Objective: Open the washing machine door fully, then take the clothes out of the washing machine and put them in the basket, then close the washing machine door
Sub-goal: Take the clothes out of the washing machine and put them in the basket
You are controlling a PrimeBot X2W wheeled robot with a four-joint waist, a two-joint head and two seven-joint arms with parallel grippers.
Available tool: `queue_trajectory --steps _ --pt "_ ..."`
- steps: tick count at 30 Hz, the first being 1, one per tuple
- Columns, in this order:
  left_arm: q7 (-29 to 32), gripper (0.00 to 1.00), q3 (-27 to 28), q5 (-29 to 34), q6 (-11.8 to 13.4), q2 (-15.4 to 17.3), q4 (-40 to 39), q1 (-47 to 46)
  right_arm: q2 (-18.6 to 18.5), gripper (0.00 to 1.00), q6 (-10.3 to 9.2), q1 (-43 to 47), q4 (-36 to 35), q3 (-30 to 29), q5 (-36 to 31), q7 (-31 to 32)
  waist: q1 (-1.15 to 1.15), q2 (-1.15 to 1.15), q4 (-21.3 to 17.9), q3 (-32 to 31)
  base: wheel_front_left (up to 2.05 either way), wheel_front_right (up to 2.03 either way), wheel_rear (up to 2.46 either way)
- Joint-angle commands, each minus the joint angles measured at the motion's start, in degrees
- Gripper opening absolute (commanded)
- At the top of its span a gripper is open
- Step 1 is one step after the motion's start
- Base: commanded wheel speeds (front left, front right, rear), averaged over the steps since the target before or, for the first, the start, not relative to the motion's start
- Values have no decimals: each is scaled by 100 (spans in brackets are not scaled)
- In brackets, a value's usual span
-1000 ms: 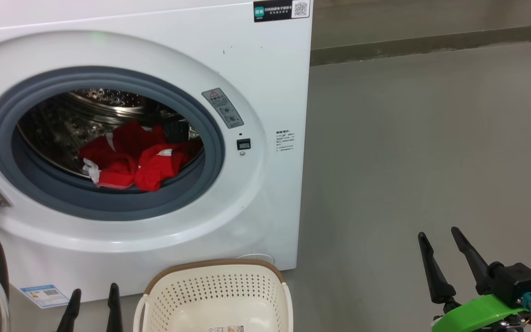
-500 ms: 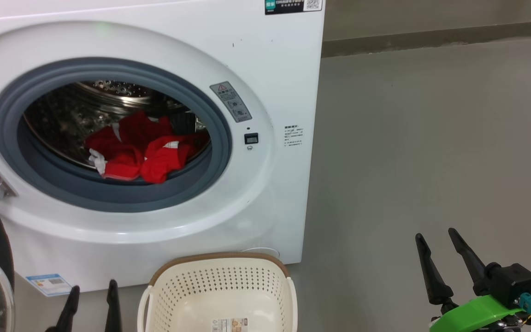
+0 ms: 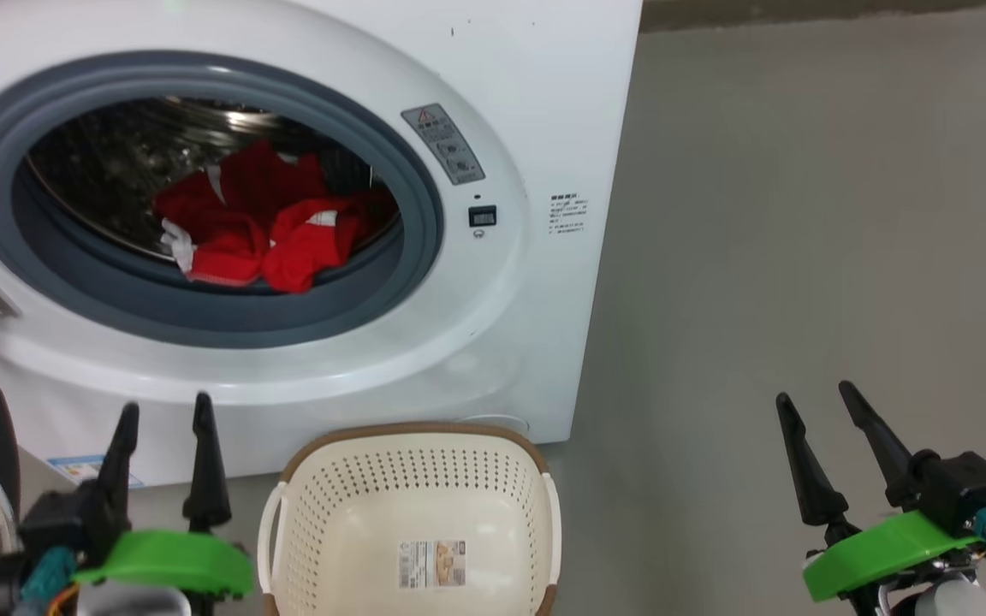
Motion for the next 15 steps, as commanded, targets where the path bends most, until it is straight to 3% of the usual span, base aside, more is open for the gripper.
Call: queue_trajectory --steps 1,3,15 --pt "-21 100 168 75 34 86 47 -551 -109 100 28 -278 -168 137 -12 -51 0 0 46 316 0 0 0" --pt "-32 100 150 26 -16 108 600 -1344 -137 100 28 -474 -204 152 -23 -51 0 0 45 665 0 0 0" --pt "-156 100 67 9 -277 228 2034 -3126 -211 100 28 -942 -282 222 -49 -51 0 0 -46 1459 0 0 0"
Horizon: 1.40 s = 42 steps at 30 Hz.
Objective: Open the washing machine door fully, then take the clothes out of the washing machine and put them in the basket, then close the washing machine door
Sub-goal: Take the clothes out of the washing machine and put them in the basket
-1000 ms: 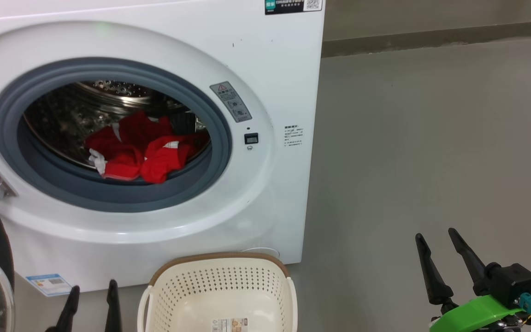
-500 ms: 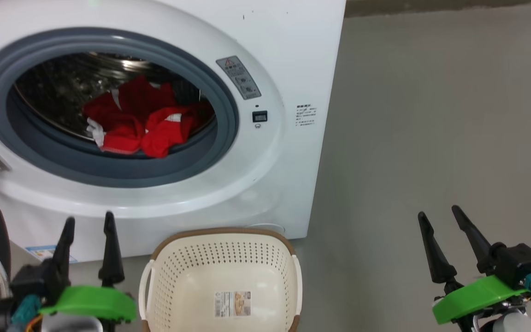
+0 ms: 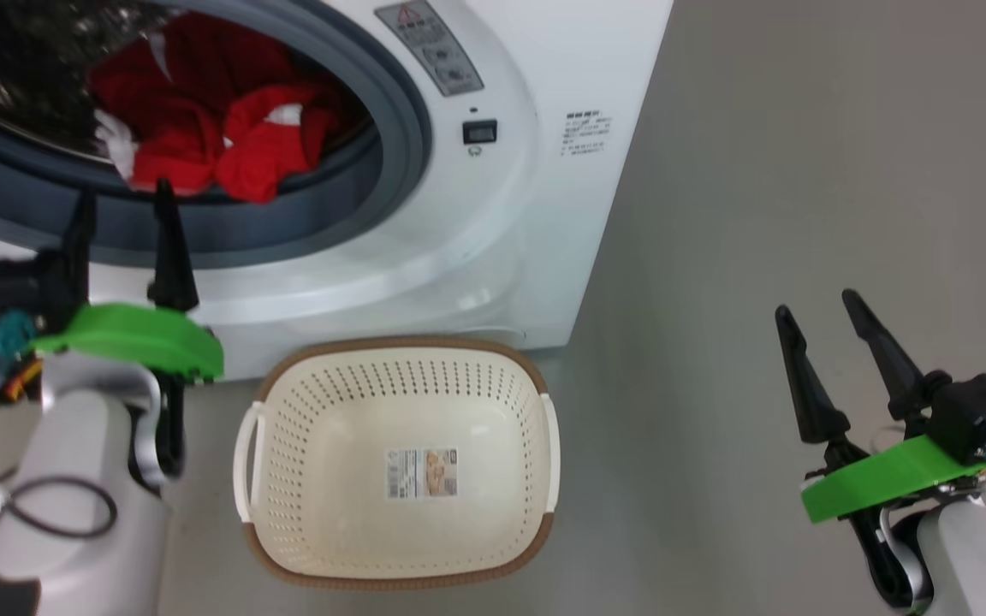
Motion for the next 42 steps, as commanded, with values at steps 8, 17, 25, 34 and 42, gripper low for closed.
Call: queue_trajectory --steps 8,17,25,34,42 --pt "-62 100 -10 187 -37 445 988 -1290 -71 100 28 -348 -171 144 -37 -38 0 0 -191 649 0 0 0" --pt "316 100 -156 399 296 647 2204 -2296 -11 100 28 -555 -151 193 -50 -38 0 0 -396 1017 0 0 0" --pt "828 100 -483 712 447 911 3021 -2919 60 100 28 -711 -128 249 -38 -38 0 0 -585 1277 0 0 0" --pt "1357 100 -628 809 513 1201 3622 -3286 126 100 28 -786 -98 303 -5 -38 0 0 -744 1446 0 0 0" --pt "1562 100 -739 820 411 1383 3812 -3416 132 100 28 -887 -67 434 53 -38 0 0 -877 1571 0 0 0"
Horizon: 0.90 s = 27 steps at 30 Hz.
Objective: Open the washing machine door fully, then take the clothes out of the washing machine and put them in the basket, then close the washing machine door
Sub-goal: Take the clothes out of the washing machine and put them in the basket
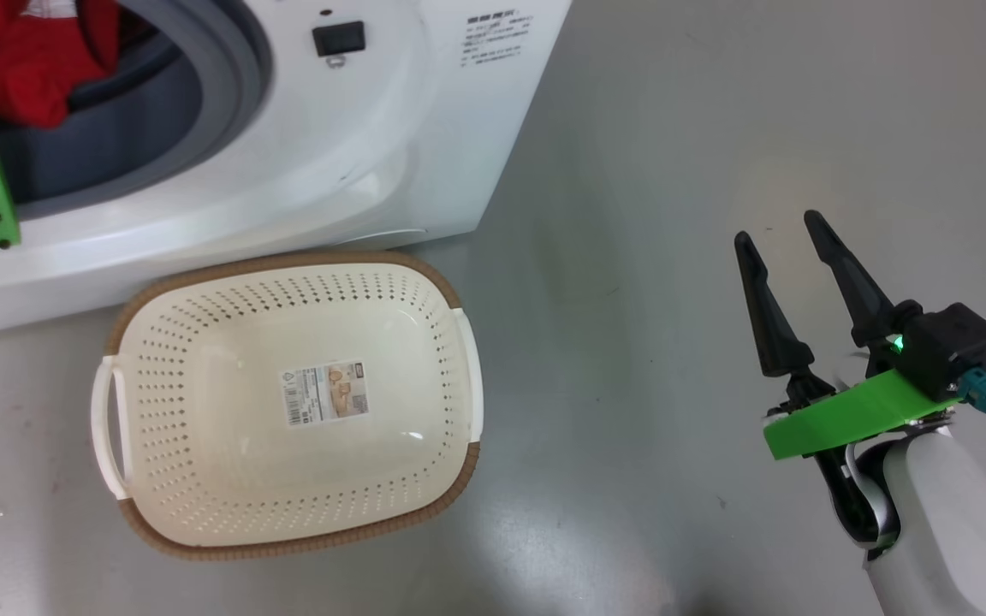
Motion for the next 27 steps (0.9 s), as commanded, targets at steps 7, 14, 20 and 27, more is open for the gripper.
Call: queue_trajectory --steps 7,14,20,27 --pt "-160 0 -3 28 -49 413 -43 -162 -59 100 28 -100 -77 178 125 -37 0 0 -104 82 0 0 0" --pt "-478 0 28 -100 -90 389 -9 -85 -74 100 28 -86 -27 165 151 -37 0 0 -52 39 0 0 0" --pt "-1085 0 208 -367 -75 284 -8 95 -96 100 28 -93 37 194 168 -37 0 0 33 -99 0 0 0" --pt "-1582 0 420 -660 -156 145 -156 374 -122 100 28 9 68 133 158 -37 0 0 149 -323 0 0 0"
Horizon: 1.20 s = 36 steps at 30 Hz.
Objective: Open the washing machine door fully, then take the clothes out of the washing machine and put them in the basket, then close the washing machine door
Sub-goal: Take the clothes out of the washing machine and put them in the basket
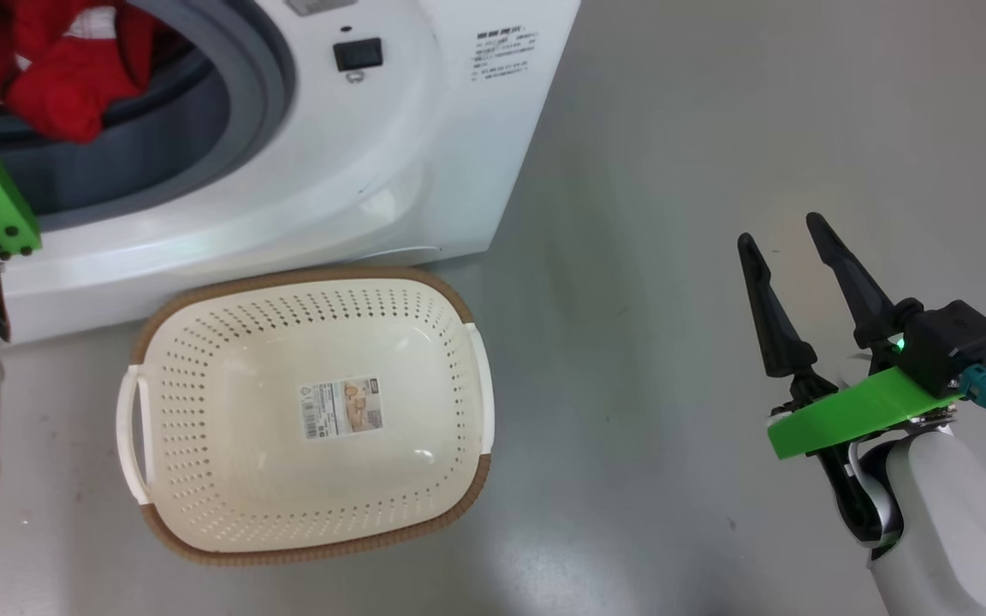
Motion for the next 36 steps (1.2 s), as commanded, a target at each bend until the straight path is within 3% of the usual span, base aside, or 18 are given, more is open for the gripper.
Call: queue_trajectory --steps 1,6,19,36 --pt "-97 0 116 -54 3 266 -198 151 -59 100 28 111 -108 78 56 -37 0 0 70 -107 0 0 0" --pt "-163 0 196 -128 -41 195 -600 458 -63 100 28 179 -112 66 46 -37 0 0 149 -270 0 0 0" --pt "-170 0 683 8 136 -103 -3222 2287 -76 100 28 506 -79 8 15 -37 0 0 377 -922 0 0 0" --pt "-170 0 746 290 391 -372 -5236 3746 -47 100 28 845 25 -45 12 -37 0 0 488 -1680 0 0 0"
